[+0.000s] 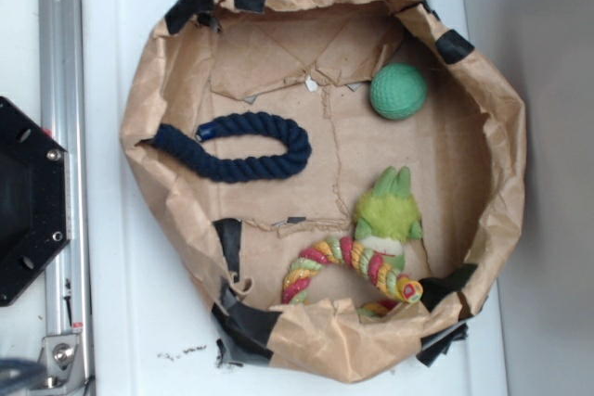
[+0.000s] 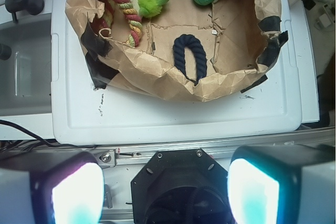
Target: Grab the green ball.
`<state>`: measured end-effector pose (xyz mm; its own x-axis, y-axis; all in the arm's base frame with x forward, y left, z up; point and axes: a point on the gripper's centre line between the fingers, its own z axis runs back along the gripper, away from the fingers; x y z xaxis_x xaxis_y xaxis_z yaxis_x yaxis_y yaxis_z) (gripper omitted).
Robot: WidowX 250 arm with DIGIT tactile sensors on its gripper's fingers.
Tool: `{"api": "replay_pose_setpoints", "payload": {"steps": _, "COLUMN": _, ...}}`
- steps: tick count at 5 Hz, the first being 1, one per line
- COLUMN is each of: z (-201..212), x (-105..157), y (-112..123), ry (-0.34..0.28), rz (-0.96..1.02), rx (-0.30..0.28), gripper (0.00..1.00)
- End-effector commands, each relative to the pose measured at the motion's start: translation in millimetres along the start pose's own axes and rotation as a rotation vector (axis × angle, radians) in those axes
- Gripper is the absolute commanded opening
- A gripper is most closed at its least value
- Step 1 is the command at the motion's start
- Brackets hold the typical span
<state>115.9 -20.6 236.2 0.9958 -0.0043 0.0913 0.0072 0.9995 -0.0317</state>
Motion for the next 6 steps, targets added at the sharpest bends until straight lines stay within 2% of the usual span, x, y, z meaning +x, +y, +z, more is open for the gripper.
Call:
{"api": "replay_pose_setpoints", "payload": {"steps": 1, "z": 0.0, "x": 0.0, "y": 0.0, "ry": 0.000, "rz": 0.000, "rx": 0.000, "gripper": 1.00}}
{"api": "replay_pose_setpoints", "payload": {"steps": 2, "z": -35.8, "x": 28.6, "y": 4.2, "ry": -0.067, "rz": -0.013, "rx": 0.105, "gripper": 1.00}}
{"api": "replay_pose_setpoints", "payload": {"steps": 3, "z": -76.5, "x": 59.7, "y": -2.5, "ry": -0.076, "rz": 0.056, "rx": 0.019, "gripper": 1.00}}
{"api": "replay_pose_setpoints", "payload": {"steps": 4, "z": -119.1, "x": 96.8, "y": -0.5, "ry": -0.164, "rz": 0.169, "rx": -0.054, "gripper": 1.00}}
{"api": "replay_pose_setpoints", "payload": {"steps": 6, "z": -154.7, "x": 132.0, "y": 44.9, "ry": -0.227, "rz": 0.319, "rx": -0.029, "gripper": 1.00}}
